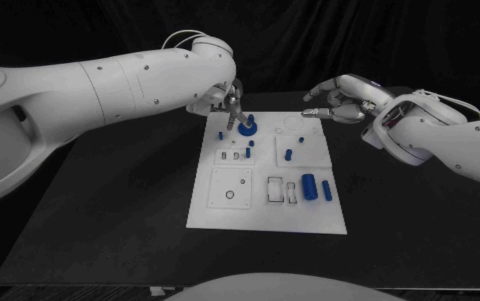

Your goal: Assemble the parts on the task board

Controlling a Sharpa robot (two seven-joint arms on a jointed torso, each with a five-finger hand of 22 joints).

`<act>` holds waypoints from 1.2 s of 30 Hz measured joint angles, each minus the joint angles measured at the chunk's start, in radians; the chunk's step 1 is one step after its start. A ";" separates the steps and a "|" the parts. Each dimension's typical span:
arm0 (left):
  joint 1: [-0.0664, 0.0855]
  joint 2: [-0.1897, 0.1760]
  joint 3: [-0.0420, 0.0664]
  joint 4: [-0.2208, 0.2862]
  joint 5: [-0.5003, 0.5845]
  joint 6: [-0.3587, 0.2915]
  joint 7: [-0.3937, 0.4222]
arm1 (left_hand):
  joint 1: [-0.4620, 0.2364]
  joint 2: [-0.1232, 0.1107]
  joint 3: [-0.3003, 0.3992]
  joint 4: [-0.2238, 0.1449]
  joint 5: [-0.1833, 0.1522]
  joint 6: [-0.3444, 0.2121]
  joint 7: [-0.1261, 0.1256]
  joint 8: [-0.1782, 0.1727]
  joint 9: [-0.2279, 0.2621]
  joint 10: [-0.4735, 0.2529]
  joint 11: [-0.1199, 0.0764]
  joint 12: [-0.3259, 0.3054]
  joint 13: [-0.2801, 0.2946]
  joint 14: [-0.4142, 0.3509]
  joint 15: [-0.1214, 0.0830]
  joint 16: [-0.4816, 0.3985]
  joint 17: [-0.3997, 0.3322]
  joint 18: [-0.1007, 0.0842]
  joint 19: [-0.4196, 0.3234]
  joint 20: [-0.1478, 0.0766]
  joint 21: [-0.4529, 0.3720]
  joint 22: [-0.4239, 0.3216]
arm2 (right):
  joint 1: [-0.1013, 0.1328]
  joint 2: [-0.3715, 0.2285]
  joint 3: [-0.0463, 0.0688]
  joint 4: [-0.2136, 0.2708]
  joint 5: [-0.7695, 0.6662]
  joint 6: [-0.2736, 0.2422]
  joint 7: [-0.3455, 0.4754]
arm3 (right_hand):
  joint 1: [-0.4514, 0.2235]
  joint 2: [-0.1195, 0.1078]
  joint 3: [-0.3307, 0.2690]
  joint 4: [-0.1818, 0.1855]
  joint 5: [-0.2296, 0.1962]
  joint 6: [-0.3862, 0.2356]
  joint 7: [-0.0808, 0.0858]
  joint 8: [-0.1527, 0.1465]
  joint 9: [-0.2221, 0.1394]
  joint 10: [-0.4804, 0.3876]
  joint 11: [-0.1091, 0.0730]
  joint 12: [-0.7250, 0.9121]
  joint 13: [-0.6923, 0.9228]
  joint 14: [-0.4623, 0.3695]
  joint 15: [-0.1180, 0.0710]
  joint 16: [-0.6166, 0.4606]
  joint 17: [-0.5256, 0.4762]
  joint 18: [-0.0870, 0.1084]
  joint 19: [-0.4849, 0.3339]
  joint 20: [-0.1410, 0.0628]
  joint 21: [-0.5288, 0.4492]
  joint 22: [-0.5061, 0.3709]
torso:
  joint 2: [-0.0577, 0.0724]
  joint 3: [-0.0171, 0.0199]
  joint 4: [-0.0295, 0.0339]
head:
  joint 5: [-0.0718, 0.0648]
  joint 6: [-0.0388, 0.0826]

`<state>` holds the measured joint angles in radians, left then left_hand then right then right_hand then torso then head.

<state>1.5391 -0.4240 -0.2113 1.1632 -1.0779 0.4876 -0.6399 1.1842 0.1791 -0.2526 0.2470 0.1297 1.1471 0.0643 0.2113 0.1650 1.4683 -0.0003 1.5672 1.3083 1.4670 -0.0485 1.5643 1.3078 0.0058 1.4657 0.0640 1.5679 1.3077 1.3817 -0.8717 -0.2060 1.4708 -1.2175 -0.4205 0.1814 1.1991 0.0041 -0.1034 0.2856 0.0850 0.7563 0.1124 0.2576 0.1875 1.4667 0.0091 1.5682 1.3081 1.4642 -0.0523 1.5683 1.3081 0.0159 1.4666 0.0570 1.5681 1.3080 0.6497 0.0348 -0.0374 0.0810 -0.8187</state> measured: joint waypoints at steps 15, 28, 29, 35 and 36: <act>-0.043 0.025 0.000 -0.012 -0.001 -0.008 0.004 | 0.021 -0.021 0.030 -0.019 0.036 0.000 0.000 -0.020 0.005 -0.003 -0.003 0.000 0.000 -0.004 -0.003 0.000 0.000 0.000 0.000 0.000 0.000 0.000 | -0.005 0.008 0.000 -0.007 0.001 0.015 -0.007 | 0.000 0.000 -0.003 0.003 0.008 0.007 0.000 0.000 -0.001 0.000 0.000 0.000 0.000 0.003 0.003 0.000 0.000 0.000 0.000 0.000 0.000 0.000 | -0.001 0.0015 0.0004 | 0.009 -0.006; -0.058 0.035 0.000 -0.034 0.002 -0.005 0.017 | 0.046 -0.059 0.111 -0.043 0.280 -0.017 0.002 -0.061 0.025 -0.003 -0.003 0.000 0.000 0.000 -0.007 0.000 0.000 0.000 0.000 -0.007 0.000 0.000 | -0.013 0.013 0.000 -0.013 0.001 0.024 -0.007 | 0.009 0.009 -0.015 0.001 0.046 0.027 -0.002 0.019 -0.001 0.000 0.000 0.000 0.000 0.003 0.003 0.000 0.000 0.000 -0.004 0.004 0.000 0.000 | -0.002 0.0008 0.0019 | 0.010 -0.015; -0.059 0.036 0.000 -0.036 0.006 -0.004 0.018 | 0.046 -0.059 0.113 -0.044 0.280 -0.022 0.004 -0.063 0.025 -0.003 -0.003 0.000 0.000 0.000 -0.007 0.000 0.000 0.000 0.000 -0.007 0.000 0.000 | -0.014 0.013 0.000 -0.014 0.001 0.025 -0.007 | 0.009 0.009 -0.015 0.001 0.046 0.027 -0.002 0.019 -0.001 0.000 0.000 0.000 0.000 0.003 0.003 0.000 0.000 0.000 -0.004 0.004 0.000 0.000 | -0.002 0.0008 0.0019 | 0.010 -0.016; -0.063 0.043 0.000 -0.042 0.032 0.004 0.022 | 0.032 -0.073 0.134 -0.029 0.236 -0.031 0.012 -0.076 0.032 -0.003 -0.003 0.000 0.000 0.000 -0.007 0.000 0.000 0.000 0.000 -0.007 -0.006 0.000 | -0.016 0.013 0.000 -0.016 0.001 0.028 -0.007 | 0.014 0.014 -0.018 -0.002 0.066 0.028 0.000 0.024 -0.001 0.000 0.000 0.000 0.000 0.003 0.003 0.000 0.000 0.000 -0.004 0.004 0.000 0.000 | -0.002 0.0005 0.0019 | 0.009 -0.020; -0.064 0.044 0.000 -0.043 0.035 0.004 0.023 | 0.029 -0.076 0.135 -0.028 0.231 -0.031 0.012 -0.076 0.033 -0.003 -0.003 0.000 0.000 0.000 -0.007 0.000 0.000 0.000 0.000 -0.007 -0.006 0.000 | -0.017 0.013 0.000 -0.016 0.001 0.028 -0.007 | 0.016 0.016 -0.018 -0.002 0.068 0.030 0.002 0.025 -0.001 0.000 0.000 0.000 0.000 0.003 0.003 0.000 0.000 0.000 -0.004 0.004 0.000 0.000 | -0.002 0.0003 0.0019 | 0.009 -0.021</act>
<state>1.4755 -0.3798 -0.2113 1.1197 -1.0428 0.4920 -0.6173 1.2133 0.1029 -0.1178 0.2193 0.3611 1.1165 0.0767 0.1355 0.1976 1.4649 -0.0033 1.5673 1.3081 1.4670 -0.0555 1.5643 1.3076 0.0059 1.4658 0.0567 1.5624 1.3074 1.3650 -0.8584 -0.2060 1.4545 -1.2165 -0.3922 0.1739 1.2148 0.0200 -0.1217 0.2836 0.1534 0.7865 0.1143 0.2824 0.1867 1.4667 0.0091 1.5682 1.3077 1.4667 -0.0498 1.5682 1.3078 0.0159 1.4629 0.0607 1.5681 1.3077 0.6475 0.0351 -0.0355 0.0902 -0.8395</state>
